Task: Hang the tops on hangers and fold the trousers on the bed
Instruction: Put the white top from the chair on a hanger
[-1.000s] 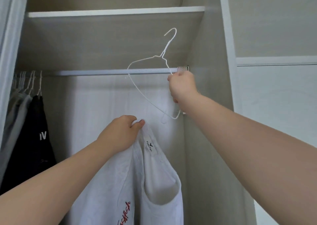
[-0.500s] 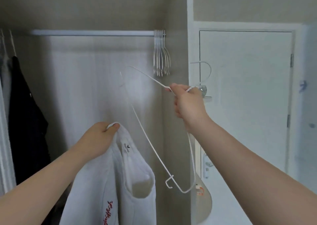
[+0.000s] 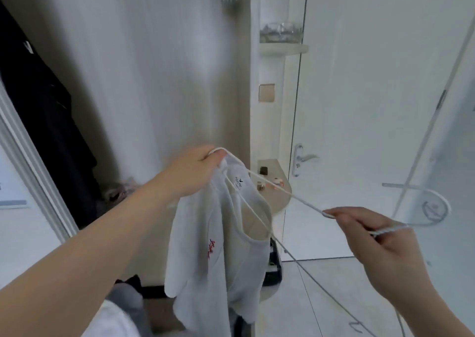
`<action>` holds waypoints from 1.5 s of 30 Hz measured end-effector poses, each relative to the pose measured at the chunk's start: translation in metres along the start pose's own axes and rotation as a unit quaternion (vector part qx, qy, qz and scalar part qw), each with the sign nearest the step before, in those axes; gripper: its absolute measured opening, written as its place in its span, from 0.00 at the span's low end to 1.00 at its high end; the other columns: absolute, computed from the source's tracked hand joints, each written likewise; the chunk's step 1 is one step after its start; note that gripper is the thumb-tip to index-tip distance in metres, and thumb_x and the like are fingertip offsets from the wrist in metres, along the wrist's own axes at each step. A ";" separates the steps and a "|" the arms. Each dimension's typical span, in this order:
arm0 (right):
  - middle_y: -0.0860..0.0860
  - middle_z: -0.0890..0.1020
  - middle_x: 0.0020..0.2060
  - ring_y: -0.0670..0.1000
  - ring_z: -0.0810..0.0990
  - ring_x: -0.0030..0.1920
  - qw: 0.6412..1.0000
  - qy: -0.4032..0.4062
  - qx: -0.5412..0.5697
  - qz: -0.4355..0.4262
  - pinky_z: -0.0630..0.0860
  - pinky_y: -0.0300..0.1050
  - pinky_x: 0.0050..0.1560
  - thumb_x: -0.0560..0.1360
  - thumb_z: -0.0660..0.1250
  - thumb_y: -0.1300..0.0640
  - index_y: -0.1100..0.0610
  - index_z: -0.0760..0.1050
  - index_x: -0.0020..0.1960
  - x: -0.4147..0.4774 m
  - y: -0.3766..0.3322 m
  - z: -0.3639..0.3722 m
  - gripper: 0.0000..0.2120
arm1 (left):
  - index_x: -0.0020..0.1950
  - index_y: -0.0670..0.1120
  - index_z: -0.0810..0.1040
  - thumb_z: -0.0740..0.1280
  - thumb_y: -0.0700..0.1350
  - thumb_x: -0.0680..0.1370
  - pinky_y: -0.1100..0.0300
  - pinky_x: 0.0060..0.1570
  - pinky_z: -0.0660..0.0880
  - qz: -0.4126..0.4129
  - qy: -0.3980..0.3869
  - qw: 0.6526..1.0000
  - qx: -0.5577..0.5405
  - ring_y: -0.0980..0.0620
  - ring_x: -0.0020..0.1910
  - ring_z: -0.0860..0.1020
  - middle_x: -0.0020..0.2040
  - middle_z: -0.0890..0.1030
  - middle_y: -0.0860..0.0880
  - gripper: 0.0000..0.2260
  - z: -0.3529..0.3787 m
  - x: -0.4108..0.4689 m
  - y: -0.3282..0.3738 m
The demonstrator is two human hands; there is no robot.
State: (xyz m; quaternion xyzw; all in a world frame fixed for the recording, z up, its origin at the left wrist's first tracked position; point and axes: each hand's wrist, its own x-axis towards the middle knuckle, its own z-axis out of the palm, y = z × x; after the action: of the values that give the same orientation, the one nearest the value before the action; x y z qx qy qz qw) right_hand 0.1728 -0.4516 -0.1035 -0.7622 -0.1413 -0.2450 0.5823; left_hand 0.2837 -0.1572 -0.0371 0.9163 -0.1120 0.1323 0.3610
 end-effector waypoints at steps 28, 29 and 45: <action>0.45 0.72 0.24 0.44 0.67 0.27 0.998 -0.021 -0.016 0.057 0.64 0.33 0.30 0.79 0.66 0.57 0.55 0.78 0.38 -0.068 0.054 -0.145 0.10 | 0.45 0.53 0.68 0.38 0.65 0.79 0.57 0.33 0.66 0.273 -0.139 0.912 0.274 0.59 0.31 0.69 0.35 0.69 0.58 0.24 0.169 -0.121 0.121; 0.44 0.70 0.24 0.43 0.66 0.27 0.998 -0.037 -0.006 0.048 0.64 0.35 0.30 0.79 0.63 0.56 0.56 0.75 0.37 -0.069 0.054 -0.142 0.12 | 0.46 0.52 0.68 0.37 0.65 0.78 0.55 0.34 0.68 0.279 -0.145 0.907 0.280 0.56 0.31 0.69 0.34 0.68 0.57 0.25 0.177 -0.128 0.127; 0.43 0.83 0.44 0.47 0.81 0.48 0.997 0.027 -0.069 -0.006 0.77 0.39 0.47 0.78 0.62 0.59 0.54 0.78 0.49 -0.100 0.084 -0.125 0.06 | 0.48 0.51 0.71 0.65 0.54 0.81 0.62 0.31 0.67 0.156 -0.015 0.985 0.077 0.54 0.33 0.73 0.30 0.73 0.54 0.08 0.187 -0.148 0.101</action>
State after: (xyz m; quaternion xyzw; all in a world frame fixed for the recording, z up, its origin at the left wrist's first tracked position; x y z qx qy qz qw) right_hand 0.1048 -0.5882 -0.2004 -0.7931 -0.1127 -0.2778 0.5302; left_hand 0.1442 -0.3425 -0.1530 0.9145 -0.2482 0.1817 0.2630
